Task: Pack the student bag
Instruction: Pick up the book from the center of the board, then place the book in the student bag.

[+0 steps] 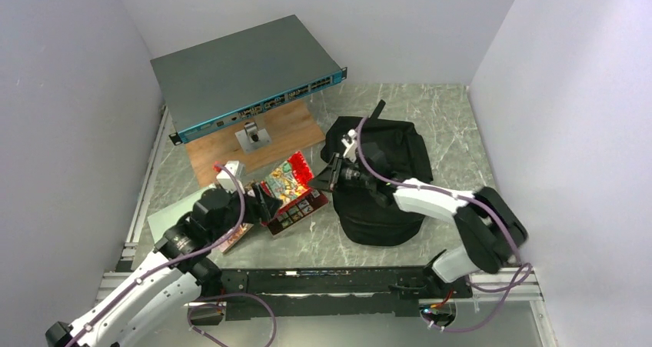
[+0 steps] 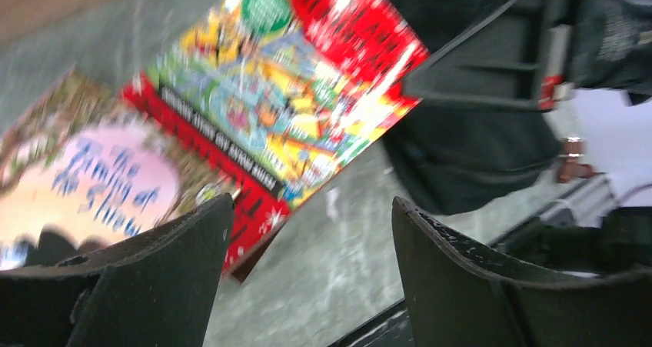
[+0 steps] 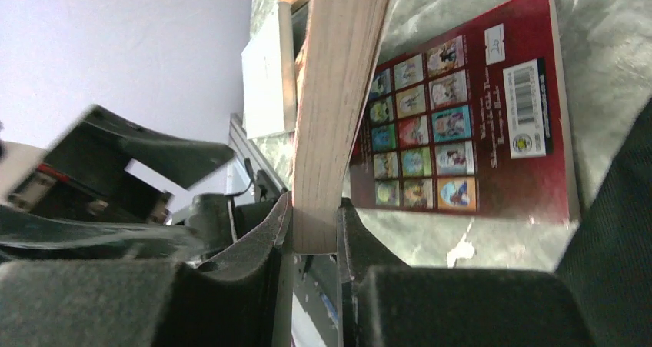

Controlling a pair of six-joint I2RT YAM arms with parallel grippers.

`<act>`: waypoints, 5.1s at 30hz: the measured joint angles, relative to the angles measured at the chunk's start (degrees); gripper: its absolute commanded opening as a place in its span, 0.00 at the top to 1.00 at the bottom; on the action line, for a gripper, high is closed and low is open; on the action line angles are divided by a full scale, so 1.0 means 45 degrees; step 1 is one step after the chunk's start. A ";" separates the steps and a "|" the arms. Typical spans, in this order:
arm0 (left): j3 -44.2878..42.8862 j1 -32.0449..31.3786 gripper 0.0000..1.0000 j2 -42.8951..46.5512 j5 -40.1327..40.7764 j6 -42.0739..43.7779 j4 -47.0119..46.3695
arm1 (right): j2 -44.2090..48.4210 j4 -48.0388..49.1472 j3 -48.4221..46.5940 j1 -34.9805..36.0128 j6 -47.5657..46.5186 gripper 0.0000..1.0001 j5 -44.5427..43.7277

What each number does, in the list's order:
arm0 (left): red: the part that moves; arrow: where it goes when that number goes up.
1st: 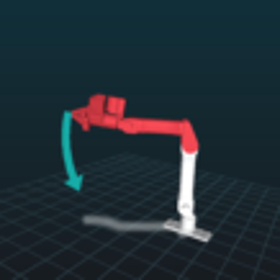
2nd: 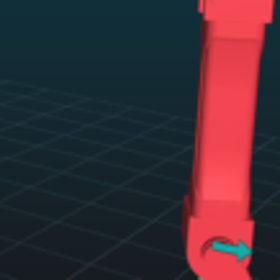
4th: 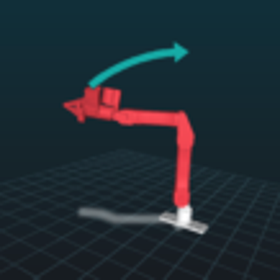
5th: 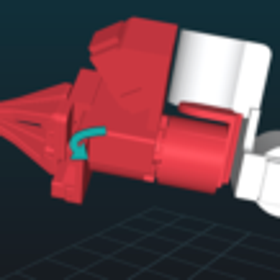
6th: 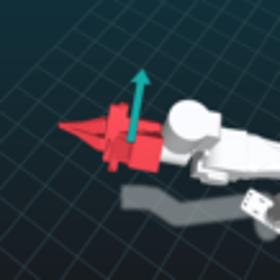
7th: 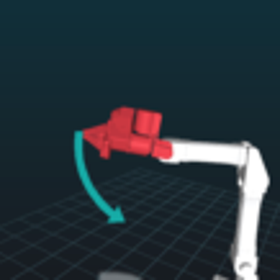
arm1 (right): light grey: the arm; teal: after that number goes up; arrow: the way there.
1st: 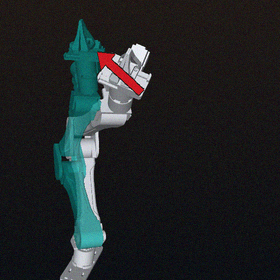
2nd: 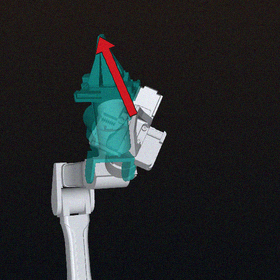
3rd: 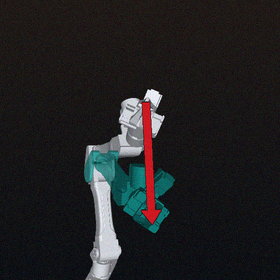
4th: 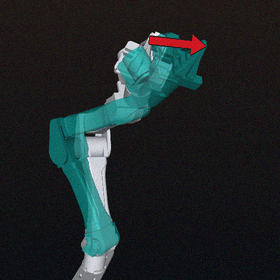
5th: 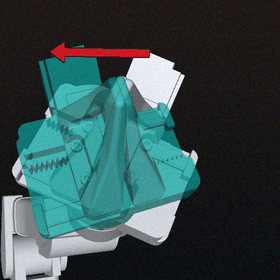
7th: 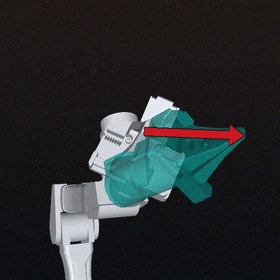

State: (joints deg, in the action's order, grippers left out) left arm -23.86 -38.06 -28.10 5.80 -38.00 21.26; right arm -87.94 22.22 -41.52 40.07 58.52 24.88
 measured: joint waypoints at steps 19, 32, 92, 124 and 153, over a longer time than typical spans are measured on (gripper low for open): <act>-0.5989 -0.7660 0.12 -0.7436 0.5484 0.7208 -0.0631 | 0.5513 -0.7558 -0.0937 -0.0437 0.0617 1.00 -0.1632; -0.7213 -0.8417 0.90 -1.0501 1.0001 0.6479 0.2293 | 0.6649 -0.7703 -0.0928 -0.0505 0.1773 0.90 -0.2030; -0.4711 -0.2963 0.29 -1.1200 -0.4522 -0.6120 -1.4256 | 1.5110 -0.9092 0.0476 -0.0777 0.1073 1.00 -0.6708; -1.1215 -0.7553 0.82 -1.6971 0.0777 1.0812 -0.2215 | 1.6553 -1.9312 -0.4109 -0.0806 -0.2317 1.00 -1.3114; -1.4858 -0.5144 1.00 -1.7199 0.2390 0.7922 -0.3254 | 1.6291 -2.1182 -0.2579 -0.0646 0.2739 1.00 -0.4333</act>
State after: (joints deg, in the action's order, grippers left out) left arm -90.72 -61.21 -105.49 16.56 -2.35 6.61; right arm -14.63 -73.10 -53.12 37.17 70.85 5.39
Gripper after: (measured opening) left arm 0.022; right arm 0.227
